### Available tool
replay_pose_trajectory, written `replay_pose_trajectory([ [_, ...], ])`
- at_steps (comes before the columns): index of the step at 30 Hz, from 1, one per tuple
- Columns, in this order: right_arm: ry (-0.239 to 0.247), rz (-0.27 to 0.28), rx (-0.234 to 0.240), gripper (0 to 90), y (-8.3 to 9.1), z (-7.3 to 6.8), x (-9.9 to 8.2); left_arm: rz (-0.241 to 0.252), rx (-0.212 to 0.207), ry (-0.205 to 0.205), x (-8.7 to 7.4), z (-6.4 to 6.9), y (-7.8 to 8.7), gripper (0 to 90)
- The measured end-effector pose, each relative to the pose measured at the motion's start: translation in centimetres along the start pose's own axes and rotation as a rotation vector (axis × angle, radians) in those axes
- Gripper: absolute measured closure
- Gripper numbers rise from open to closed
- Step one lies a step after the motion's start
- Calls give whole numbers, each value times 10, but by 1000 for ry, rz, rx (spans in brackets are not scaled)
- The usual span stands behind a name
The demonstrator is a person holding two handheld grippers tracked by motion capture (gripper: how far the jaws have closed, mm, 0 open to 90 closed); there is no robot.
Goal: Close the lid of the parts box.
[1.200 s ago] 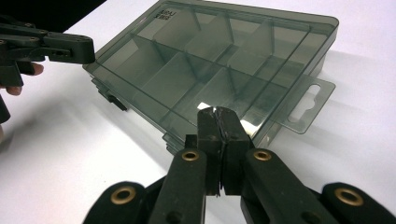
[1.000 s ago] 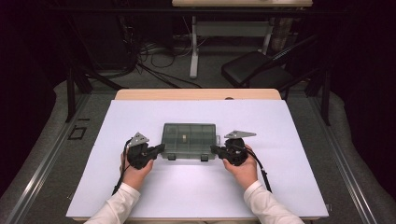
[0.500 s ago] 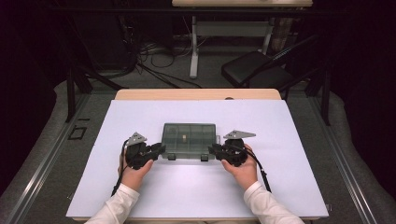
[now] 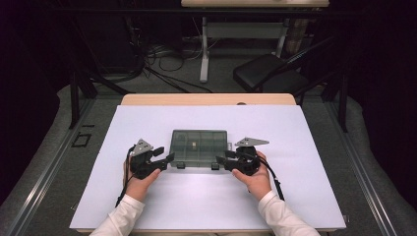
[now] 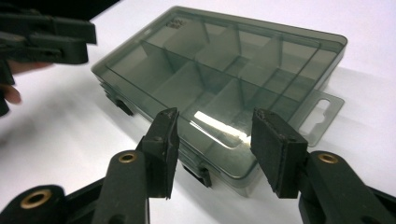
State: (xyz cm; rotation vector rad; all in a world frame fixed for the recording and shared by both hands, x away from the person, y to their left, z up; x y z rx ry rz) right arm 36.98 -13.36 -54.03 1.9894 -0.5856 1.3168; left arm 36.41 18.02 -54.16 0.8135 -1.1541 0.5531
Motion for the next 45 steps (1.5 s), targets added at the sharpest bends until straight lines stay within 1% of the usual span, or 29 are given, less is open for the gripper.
replay_pose_trajectory([
  [1,-13,4,12,523,0,0,0,1,6,3,0,0,0,449],
  [2,-22,-1,21,532,0,0,0,-6,-3,10,1,-1,1,449],
  [3,-28,-4,23,531,0,0,0,-11,-10,25,0,-1,0,449],
  [5,-11,-10,21,508,0,-1,-1,-25,-6,25,0,-2,1,441],
  [7,-9,-10,37,474,0,-3,-1,-39,-7,45,1,-3,2,437],
  [9,15,-11,35,418,0,-5,0,-46,2,42,1,-5,3,384],
  [11,3,-38,34,362,0,-6,0,-49,-1,50,3,-6,4,329],
  [12,-3,-38,32,346,0,-7,0,-52,-2,50,3,-6,5,301],
  [13,2,-35,24,325,0,-6,1,-44,5,46,4,-6,5,283],
  [14,5,-28,13,304,0,-6,1,-47,10,32,4,-6,5,262],
  [17,7,-26,-18,249,3,-5,3,-53,18,17,5,-6,7,199],
  [20,18,-4,-42,206,7,-4,6,-48,21,10,5,-6,8,165],
  [23,21,3,-62,161,10,-3,9,-44,19,1,5,-6,11,157],
  [26,38,4,-87,156,15,-2,10,-44,20,-3,5,-6,14,155],
  [28,45,11,-95,154,17,-1,10,-42,22,0,5,-6,16,154],
  [29,49,10,-100,153,18,0,10,-34,20,4,5,-7,17,154],
  [30,54,11,-109,152,20,0,10,-38,16,7,5,-7,18,154],
  [31,60,12,-115,152,21,1,9,-35,22,12,5,-7,19,153],
  [33,79,3,-126,153,23,2,9,-35,20,6,4,-6,21,153],
  [36,85,2,-140,152,27,3,7,-44,18,-1,4,-7,25,135],
  [39,88,-2,-155,151,32,4,6,-39,14,1,3,-9,28,109],
  [45,93,1,-175,151,43,7,4,-30,34,5,2,-16,37,91],
])
Point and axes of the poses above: each handheld gripper's, and its own axes: y roughly backward along the jaws, x roughly out of its top, z roughly to its right, the point moved 2 cm from there along -y, roughly forward along the jaws, and after that the axes turned 15 degrees about z, right-handed, at the moved point
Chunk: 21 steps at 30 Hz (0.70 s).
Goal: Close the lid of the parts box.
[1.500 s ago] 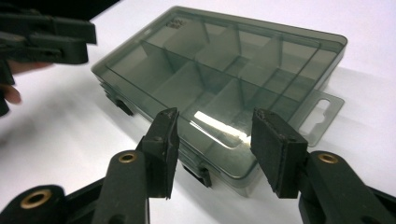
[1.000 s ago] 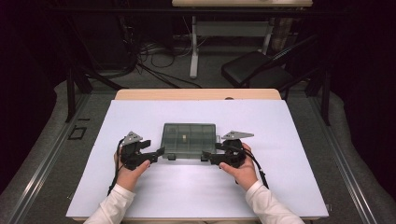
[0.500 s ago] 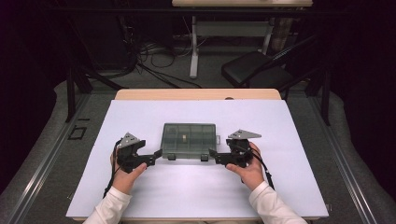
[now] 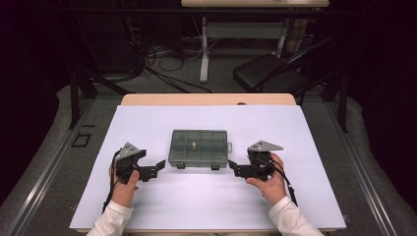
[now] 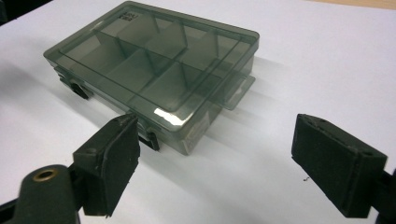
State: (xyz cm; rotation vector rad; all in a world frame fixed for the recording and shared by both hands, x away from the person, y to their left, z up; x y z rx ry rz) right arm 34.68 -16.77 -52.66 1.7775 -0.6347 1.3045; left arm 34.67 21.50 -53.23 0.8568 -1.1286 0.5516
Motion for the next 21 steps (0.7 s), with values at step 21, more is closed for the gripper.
replay_pose_trajectory([
  [21,-12,10,-95,147,9,29,-10,17,55,20,-7,-31,6,87],
])
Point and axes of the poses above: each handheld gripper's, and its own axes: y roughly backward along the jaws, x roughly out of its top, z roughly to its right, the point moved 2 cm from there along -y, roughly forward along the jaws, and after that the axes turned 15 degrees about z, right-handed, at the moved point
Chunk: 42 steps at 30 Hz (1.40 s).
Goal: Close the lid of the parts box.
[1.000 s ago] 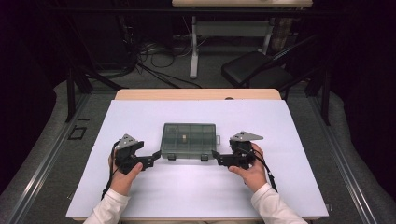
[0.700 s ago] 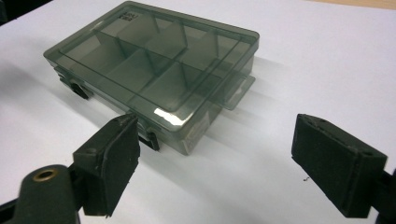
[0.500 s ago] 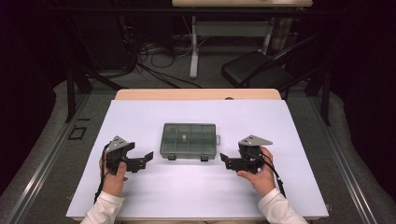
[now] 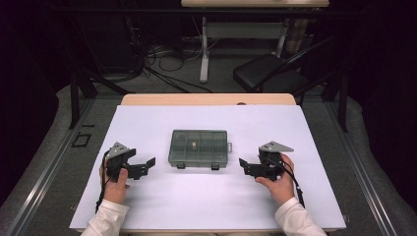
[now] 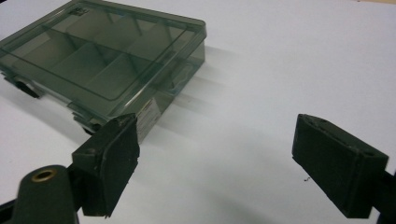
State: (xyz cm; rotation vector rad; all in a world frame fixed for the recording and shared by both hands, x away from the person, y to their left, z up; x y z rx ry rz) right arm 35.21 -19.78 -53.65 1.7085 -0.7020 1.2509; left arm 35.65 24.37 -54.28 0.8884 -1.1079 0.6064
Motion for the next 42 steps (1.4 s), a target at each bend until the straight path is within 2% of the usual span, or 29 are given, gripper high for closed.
replay_pose_trajectory([
  [5,-15,-4,-20,148,-2,6,-1,-5,10,6,-2,-3,-2,87],
  [11,-34,-22,-5,155,-5,10,-3,-4,18,18,-3,-6,-2,88],
  [15,-65,-26,0,158,-5,12,-4,-6,21,18,-4,-7,-2,88],
  [24,-105,-27,-5,163,-6,19,-5,-9,27,23,-5,-8,-2,88],
  [42,-112,-38,-4,164,-8,21,-8,-13,30,27,-6,-10,-3,88],
])
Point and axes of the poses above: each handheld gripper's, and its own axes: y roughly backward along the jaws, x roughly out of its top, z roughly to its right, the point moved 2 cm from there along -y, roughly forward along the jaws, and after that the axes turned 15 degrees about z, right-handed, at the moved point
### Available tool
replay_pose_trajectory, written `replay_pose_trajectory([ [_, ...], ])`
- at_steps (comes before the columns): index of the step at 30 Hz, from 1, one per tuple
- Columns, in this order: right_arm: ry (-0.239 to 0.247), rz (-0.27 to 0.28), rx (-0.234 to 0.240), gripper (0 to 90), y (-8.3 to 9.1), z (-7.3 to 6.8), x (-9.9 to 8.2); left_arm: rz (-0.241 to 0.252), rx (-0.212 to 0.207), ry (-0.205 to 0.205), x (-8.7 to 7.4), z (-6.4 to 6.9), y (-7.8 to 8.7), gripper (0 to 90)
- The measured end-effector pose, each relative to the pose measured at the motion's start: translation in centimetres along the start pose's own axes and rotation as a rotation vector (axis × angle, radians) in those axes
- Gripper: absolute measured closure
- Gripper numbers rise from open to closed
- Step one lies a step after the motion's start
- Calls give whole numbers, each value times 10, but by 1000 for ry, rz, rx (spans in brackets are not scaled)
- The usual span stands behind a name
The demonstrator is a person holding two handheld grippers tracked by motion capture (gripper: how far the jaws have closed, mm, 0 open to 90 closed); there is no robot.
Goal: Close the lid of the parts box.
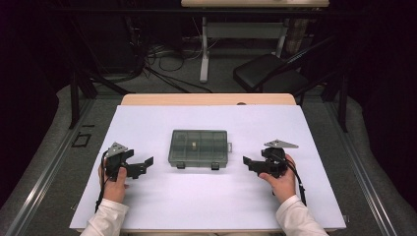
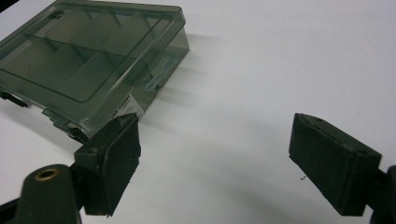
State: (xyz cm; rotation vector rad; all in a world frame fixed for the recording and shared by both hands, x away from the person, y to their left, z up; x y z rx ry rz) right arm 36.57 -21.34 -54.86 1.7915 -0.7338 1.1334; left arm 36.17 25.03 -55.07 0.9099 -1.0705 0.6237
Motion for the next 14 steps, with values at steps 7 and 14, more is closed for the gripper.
replay_pose_trajectory([
  [7,-11,-4,6,164,-1,0,-1,-1,4,3,0,-1,0,88],
  [14,-21,-10,5,164,-2,1,-1,2,10,8,0,-2,0,88],
])
Point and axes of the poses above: each handheld gripper's, and its own axes: y roughly backward along the jaws, x roughly out of its top, z roughly to its right, the point moved 2 cm from there along -y, roughly forward along the jaws, and after that the axes turned 15 degrees about z, right-handed, at the moved point
